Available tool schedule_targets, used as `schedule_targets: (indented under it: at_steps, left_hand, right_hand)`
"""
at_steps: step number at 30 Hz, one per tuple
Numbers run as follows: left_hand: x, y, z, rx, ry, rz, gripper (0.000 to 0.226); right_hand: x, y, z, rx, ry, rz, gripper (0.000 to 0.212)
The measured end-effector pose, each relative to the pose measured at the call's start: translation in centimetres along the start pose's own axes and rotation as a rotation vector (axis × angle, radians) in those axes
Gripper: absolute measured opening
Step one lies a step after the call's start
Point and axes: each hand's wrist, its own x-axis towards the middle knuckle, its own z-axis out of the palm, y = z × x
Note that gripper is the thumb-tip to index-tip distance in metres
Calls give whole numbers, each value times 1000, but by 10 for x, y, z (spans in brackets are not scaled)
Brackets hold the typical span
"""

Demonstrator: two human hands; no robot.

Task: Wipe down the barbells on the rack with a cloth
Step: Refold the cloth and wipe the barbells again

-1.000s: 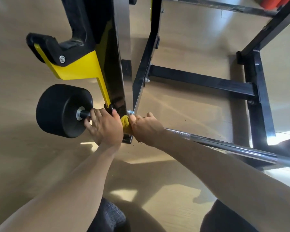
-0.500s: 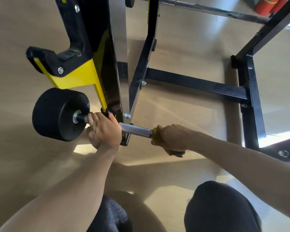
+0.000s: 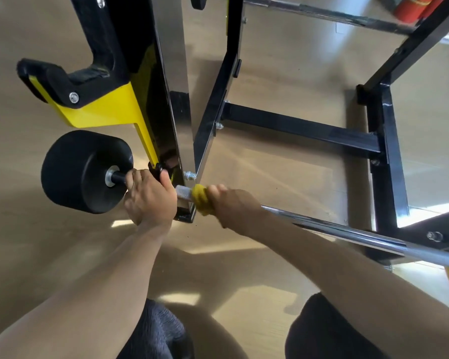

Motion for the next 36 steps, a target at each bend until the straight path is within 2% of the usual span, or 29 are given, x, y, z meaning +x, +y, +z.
schedule_targets:
  at_steps: [3, 5, 10, 15, 17, 20, 24, 27, 30, 34, 36]
  left_hand:
    - [0, 1, 1, -12, 0, -13, 45]
    - [0, 4, 2, -9, -9, -39, 45]
    - [0, 2, 3, -20, -31, -38, 46]
    - [3, -4, 3, -59, -58, -41, 47]
    - [3, -4, 1, -75, -62, -49, 47]
    - [5, -5, -1, -83, -80, -44, 48]
    - [6, -3, -1, -65, -95, -51, 49]
    - [5, -2, -3, -57, -112, -47, 50]
    - [4, -3, -3, -66, -122, -37, 49]
    - [4, -3, -5, -77, -120, -50, 44]
    - [5, -2, -6, -84, -117, -53, 44]
  right_hand:
    - [-48, 46, -15, -5, -166, 93, 18]
    - [-71, 64, -24, 10, -271, 138, 23]
    - [-34, 50, -23, 83, -362, 139, 38]
    - [50, -21, 0, -2, -111, -28, 36]
    - [58, -41, 1, -37, 2, -72, 36]
    - [36, -34, 4, -47, 119, -64, 30]
    - [-14, 18, -5, 7, -75, 119, 21]
    - [-49, 52, -22, 6, -275, 202, 29]
    - [-45, 56, -35, 57, -454, 236, 36]
    - [19, 16, -32, 110, -475, 103, 58]
    - [52, -12, -27, 125, -439, 62, 57]
